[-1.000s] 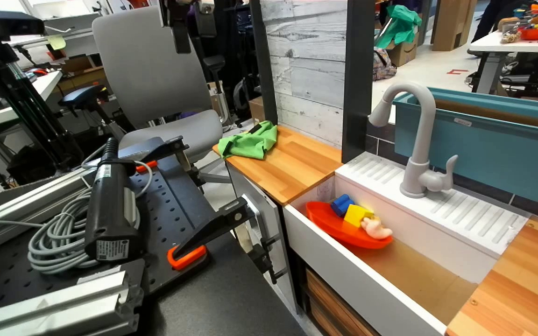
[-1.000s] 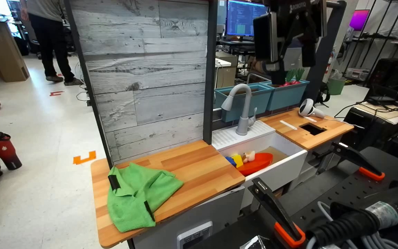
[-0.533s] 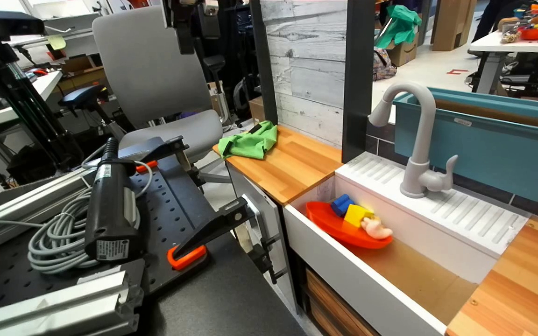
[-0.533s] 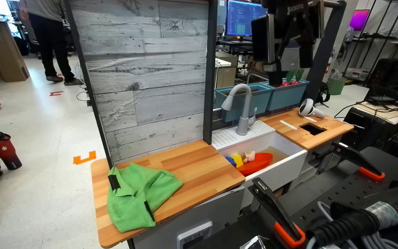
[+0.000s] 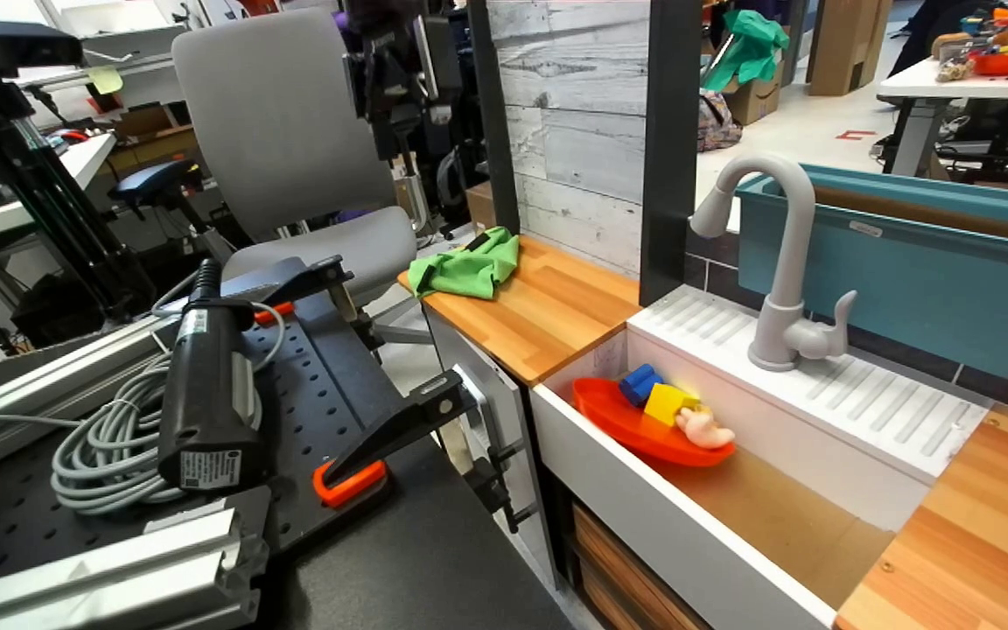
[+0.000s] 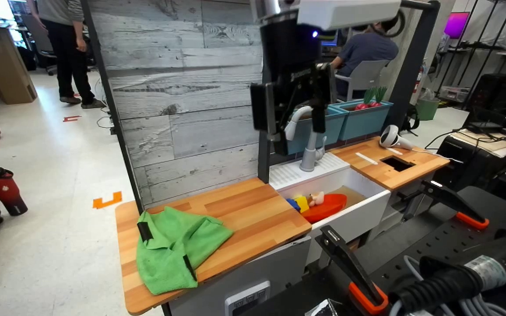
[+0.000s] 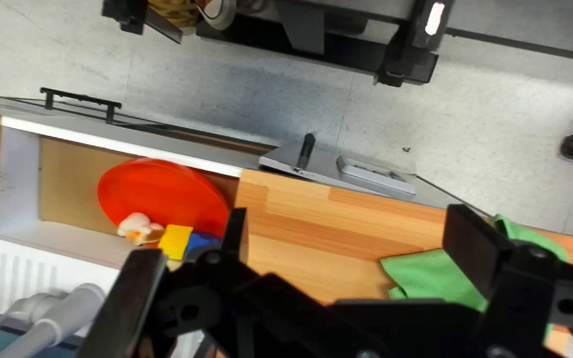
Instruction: Fold the green cloth
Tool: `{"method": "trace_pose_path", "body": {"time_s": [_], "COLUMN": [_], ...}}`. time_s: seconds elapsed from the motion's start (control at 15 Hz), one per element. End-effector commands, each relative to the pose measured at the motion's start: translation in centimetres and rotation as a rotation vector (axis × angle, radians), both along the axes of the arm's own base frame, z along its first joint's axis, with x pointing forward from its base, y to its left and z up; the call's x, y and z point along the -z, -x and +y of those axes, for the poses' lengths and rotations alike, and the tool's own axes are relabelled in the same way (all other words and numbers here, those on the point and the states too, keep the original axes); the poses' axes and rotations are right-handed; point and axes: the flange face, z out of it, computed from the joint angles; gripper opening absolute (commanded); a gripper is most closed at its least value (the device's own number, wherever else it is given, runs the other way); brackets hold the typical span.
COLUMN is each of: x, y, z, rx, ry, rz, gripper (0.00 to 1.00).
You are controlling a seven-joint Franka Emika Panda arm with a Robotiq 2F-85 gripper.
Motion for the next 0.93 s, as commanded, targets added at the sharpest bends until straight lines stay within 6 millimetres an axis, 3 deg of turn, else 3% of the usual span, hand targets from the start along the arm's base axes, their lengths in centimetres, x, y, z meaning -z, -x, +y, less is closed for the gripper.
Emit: {"method": "trace_pose_path", "body": {"time_s": [0.0, 0.2, 0.27, 0.47, 0.6, 0.87], "x": [6.1, 10.4, 8.3, 10.9, 10.8, 11.9], "y": [-1.9, -2.2, -0.9, -1.4, -1.7, -2.5], "z": [5.0, 8.7, 6.8, 8.7, 8.0, 9.1], "rx": [-0.084, -0.146, -0.114, -0.134, -0.122, -0.126], "ry": [-0.068, -0.09, -0.059, -0.069, -0.055, -0.083], "rz": [0.074, 0.119, 0.105, 0.128, 0.132, 0.125], "gripper": [1.0, 1.0, 1.0, 1.0, 1.0, 1.0]}}
